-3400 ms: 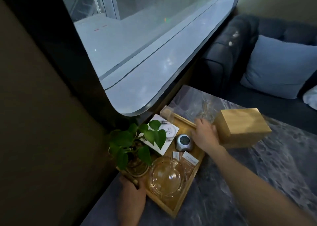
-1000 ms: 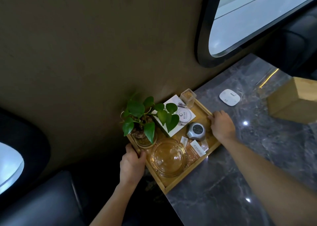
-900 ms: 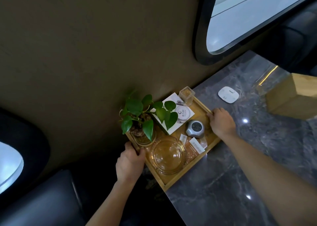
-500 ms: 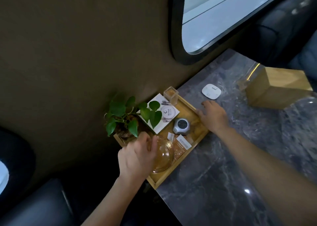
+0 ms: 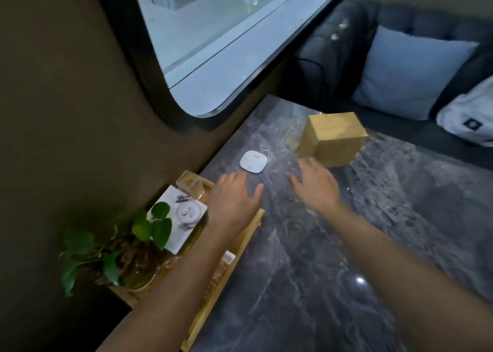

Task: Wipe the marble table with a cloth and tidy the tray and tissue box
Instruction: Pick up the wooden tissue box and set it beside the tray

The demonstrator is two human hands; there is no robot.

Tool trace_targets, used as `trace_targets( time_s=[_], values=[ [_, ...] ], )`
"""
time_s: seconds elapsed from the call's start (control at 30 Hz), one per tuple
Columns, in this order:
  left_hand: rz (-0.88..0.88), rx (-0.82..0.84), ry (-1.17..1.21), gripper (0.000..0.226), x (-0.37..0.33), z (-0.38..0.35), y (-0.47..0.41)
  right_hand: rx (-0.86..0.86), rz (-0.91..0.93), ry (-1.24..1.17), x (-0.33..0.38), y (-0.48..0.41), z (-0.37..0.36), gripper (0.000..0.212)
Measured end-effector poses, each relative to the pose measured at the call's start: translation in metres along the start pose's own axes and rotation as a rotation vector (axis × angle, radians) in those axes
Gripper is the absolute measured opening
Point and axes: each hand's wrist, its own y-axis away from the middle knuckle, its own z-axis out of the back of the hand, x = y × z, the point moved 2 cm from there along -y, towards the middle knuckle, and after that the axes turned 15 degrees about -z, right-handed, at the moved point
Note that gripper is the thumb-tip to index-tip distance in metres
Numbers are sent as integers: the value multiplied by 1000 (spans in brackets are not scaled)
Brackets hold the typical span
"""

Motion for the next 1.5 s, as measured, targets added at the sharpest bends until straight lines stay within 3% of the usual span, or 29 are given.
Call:
trace_targets(
  time_s=[0.27,0.37,0.47,0.6,0.67,0.77,0.9,1.03,1.2,1.3,1.37,1.5],
  values=[
    [-96,-5,13,49,-35,-32,-97,-223,-205,-101,-56,-60,45,40],
    [-57,26,129,53,-39,-50,-131,-303,-294,-171,-77,-82,53,38],
    [135,90,466,56,-47,-64,-160,-301,-413,-240,-96,-103,52,45],
    [766,147,1261,48,-66,-75,-181,-27,-653,-549,-109,-130,40,68],
    [907,200,1438,62,-69,-89,-189,125,-773,-805,-106,-136,31,76],
    [985,323,1449,73,-73,-102,-200,270,-931,-1133,-99,-135,22,71],
    [924,291,1501,43,-81,-100,-206,277,-934,-1305,-97,-132,25,50],
    [867,235,1485,35,-82,-91,-197,272,-893,-1424,-92,-122,27,44],
    [722,136,1410,39,-69,-84,-174,438,-934,-1513,-86,-108,24,59],
    [583,-35,1286,42,-58,-86,-155,514,-971,-1445,-81,-99,21,56],
    [452,-155,1175,24,-55,-80,-140,545,-946,-1381,-76,-94,16,56],
    [321,-280,1143,23,-43,-66,-111,643,-763,-1448,-58,-87,-4,47]
  ],
)
